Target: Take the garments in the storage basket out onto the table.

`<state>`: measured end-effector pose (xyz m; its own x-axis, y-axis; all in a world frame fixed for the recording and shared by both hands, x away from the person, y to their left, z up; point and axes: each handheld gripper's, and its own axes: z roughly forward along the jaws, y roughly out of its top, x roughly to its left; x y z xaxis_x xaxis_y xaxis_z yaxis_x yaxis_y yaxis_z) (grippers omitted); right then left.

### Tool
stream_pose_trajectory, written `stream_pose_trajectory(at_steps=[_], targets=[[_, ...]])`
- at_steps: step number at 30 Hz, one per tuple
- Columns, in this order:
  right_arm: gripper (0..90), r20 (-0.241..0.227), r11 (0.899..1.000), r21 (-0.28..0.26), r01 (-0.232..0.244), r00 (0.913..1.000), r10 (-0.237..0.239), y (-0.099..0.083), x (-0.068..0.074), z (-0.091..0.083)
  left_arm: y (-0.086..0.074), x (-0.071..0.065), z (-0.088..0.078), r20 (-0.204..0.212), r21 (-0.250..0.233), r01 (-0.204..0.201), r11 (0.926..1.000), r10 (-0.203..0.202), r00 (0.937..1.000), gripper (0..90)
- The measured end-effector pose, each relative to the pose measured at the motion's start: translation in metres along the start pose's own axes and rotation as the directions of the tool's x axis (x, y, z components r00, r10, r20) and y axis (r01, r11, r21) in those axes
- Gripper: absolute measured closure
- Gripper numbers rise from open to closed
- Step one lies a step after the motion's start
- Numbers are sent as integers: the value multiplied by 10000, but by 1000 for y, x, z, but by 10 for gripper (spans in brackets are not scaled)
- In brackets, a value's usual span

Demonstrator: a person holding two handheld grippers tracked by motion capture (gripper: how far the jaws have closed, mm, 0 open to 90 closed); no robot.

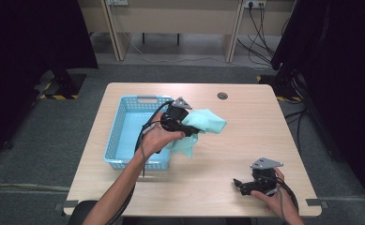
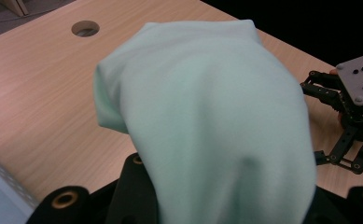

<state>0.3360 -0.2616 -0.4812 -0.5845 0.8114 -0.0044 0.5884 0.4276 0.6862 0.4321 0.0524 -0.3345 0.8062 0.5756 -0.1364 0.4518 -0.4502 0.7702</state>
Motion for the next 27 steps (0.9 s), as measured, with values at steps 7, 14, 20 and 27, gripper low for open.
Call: stream_pose_trajectory(at_steps=[7,14,20,27], targets=[[3,-1,10000,1,-1,10000,1,0,0,0,0,-5,15,176,140,-25,9999,22,9998,689],[3,-1,10000,0,2,10000,-2,0,0,0,0,-11,27,274,391,-102,9992,92,9996,687],[3,-1,10000,0,5,10000,-5,0,0,0,-1,-16,40,415,617,-184,9979,158,9990,684],[3,-4,10000,9,-15,10000,15,0,0,0,-6,-16,55,321,882,-141,9960,113,9994,679]])
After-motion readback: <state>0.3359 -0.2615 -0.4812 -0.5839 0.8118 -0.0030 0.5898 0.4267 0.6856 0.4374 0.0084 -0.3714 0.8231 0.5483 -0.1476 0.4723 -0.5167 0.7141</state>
